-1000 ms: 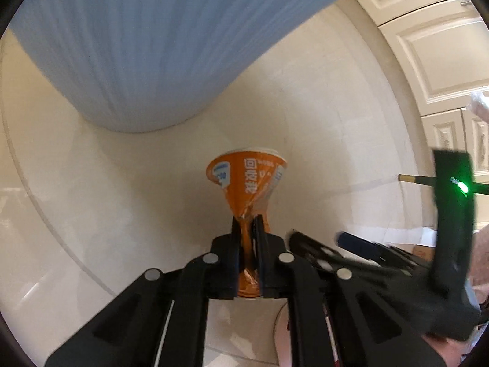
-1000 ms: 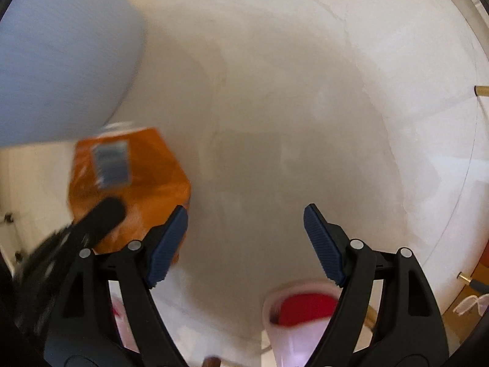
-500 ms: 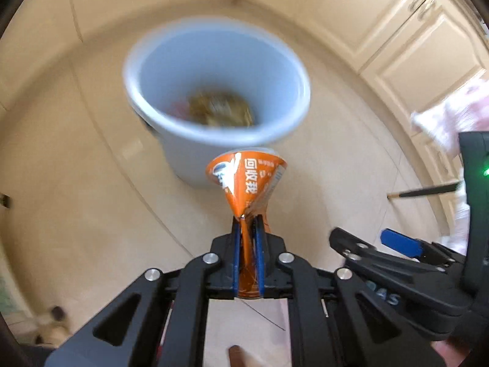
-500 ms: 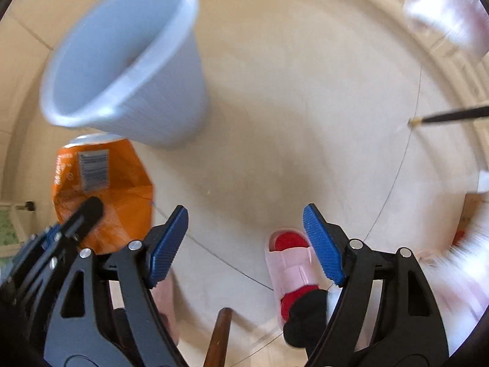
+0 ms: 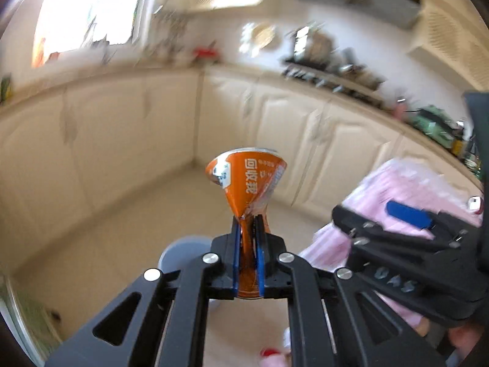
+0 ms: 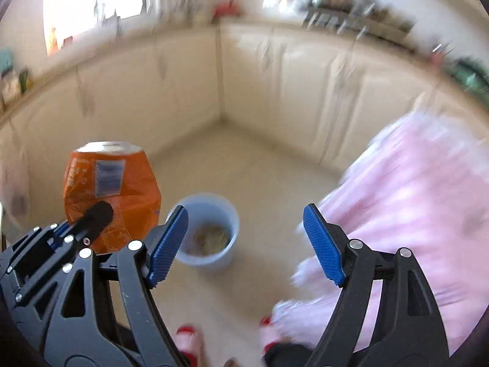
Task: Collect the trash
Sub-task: 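Carry the orange can with the left tool toward the red can on the table, then grasp the red crushed can with the right tool while the left holds the orange can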
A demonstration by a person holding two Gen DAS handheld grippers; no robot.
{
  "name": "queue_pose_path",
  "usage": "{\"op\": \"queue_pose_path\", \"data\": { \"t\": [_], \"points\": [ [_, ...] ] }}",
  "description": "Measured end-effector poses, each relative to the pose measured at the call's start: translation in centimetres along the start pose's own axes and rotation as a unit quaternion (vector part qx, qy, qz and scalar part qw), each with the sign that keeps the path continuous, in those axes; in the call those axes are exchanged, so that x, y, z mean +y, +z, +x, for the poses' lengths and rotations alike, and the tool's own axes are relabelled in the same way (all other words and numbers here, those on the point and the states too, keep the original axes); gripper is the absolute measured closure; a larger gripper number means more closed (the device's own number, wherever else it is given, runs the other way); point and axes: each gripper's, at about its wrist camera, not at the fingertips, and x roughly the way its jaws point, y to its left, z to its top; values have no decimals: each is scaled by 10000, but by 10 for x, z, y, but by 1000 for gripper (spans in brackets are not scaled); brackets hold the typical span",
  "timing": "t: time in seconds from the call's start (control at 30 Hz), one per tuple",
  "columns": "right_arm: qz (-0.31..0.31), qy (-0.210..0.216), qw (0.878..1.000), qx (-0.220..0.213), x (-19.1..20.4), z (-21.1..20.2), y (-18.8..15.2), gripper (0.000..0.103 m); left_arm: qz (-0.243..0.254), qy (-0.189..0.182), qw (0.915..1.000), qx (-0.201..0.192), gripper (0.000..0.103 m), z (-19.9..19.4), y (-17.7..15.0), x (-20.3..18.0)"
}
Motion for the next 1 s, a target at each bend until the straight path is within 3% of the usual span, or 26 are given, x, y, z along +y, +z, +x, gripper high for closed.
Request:
{"op": "queue_pose_path", "data": {
  "t": [0.1, 0.13, 0.23, 0.37, 0.47, 0.6, 0.63, 0.67, 0.8, 0.9, 1.0],
  "points": [
    [308, -330, 9976, -517, -53, -60, 21, 23, 400, -481, 9971, -431, 95, -25, 33, -71],
    [458, -415, 9962, -615, -85, -72, 13, 22, 529, -683, 9950, -497, 95, -26, 43, -99],
    [1036, -722, 9885, -832, -166, -107, 12, 22, 828, -1216, 9877, -522, 95, -24, 61, -165],
    [1873, -1240, 9699, -942, -265, -143, -10, 22, 1239, -2017, 9705, -450, 95, -15, 70, -273],
    [2639, -1566, 9467, -978, -345, -156, -38, 22, 1499, -2407, 9587, -233, 95, 4, 69, -344],
    [3524, -1653, 9164, -931, -422, -151, -65, 22, 1835, -2813, 9419, 96, 95, 36, 52, -424],
    [3710, -1714, 9079, -927, -442, -151, -72, 22, 1891, -2836, 9400, 164, 95, 46, 50, -440],
    [3710, -1714, 9079, -927, -442, -151, -72, 22, 1954, -2846, 9384, 171, 95, 47, 47, -450],
    [4468, -1636, 8740, -986, -492, -147, -99, 22, 2114, -2930, 9318, 339, 95, 75, 45, -494],
    [5037, -1371, 8463, -1061, -531, -137, -113, 22, 2235, -2940, 9285, 381, 95, 88, 43, -524],
    [5416, -1125, 8267, -1030, -554, -121, -123, 22, 2279, -2998, 9255, 396, 95, 97, 48, -546]
  ]
}}
